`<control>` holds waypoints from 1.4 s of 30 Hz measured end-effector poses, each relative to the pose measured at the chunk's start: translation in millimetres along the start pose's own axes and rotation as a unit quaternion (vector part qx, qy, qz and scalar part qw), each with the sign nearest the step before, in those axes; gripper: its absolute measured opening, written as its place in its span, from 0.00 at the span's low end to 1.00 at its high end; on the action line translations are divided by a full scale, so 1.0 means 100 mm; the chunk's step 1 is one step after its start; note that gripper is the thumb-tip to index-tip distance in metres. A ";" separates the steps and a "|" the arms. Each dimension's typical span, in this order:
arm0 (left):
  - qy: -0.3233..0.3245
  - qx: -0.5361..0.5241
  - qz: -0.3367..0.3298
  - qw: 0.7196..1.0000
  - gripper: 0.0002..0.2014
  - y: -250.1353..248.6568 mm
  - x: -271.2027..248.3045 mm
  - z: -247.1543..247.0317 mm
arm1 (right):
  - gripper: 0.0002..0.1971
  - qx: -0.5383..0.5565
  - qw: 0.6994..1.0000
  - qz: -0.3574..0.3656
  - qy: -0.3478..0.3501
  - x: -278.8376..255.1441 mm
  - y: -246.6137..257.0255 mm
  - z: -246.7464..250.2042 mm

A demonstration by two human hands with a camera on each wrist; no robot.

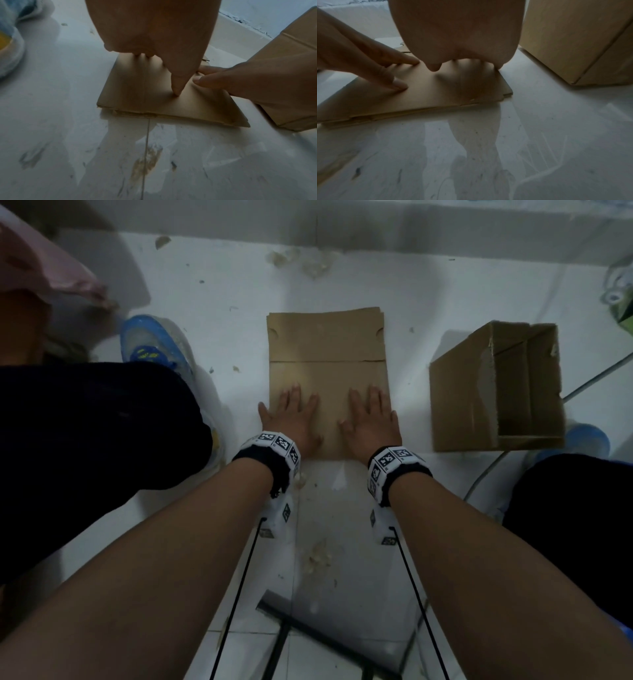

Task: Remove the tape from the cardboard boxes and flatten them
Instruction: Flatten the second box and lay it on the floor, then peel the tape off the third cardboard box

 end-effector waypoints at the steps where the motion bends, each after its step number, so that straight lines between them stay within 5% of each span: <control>1: -0.008 0.021 -0.002 1.000 0.43 0.00 -0.02 0.02 | 0.35 0.000 1.000 -0.004 0.011 -0.02 0.01 0.00; 5: -0.032 0.081 -0.017 0.996 0.41 -0.01 -0.14 0.14 | 0.36 -0.026 1.000 -0.009 0.015 -0.15 0.03 0.07; 18: -0.159 0.078 -0.098 0.979 0.29 -0.89 -0.76 1.01 | 0.32 -0.036 0.990 0.026 -0.136 -0.82 0.12 1.14; 33: -0.142 0.084 -0.155 0.974 0.32 -1.91 -0.72 1.01 | 0.33 0.045 0.967 -0.091 -0.235 -1.15 -0.74 1.50; 42: -0.125 0.080 -0.174 0.974 0.33 -2.33 -0.63 0.78 | 0.30 0.022 0.971 -0.143 -0.191 -1.26 -1.28 1.27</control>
Point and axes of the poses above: each hand's wrist, its own x-axis towards the middle knuckle, its own z-axis out of the back of the hand, y = z × x, the point moved 6 cm from there along x, towards the middle knuckle, and after that the axes turned 7 degrees about -z, right-handed, at the moved point
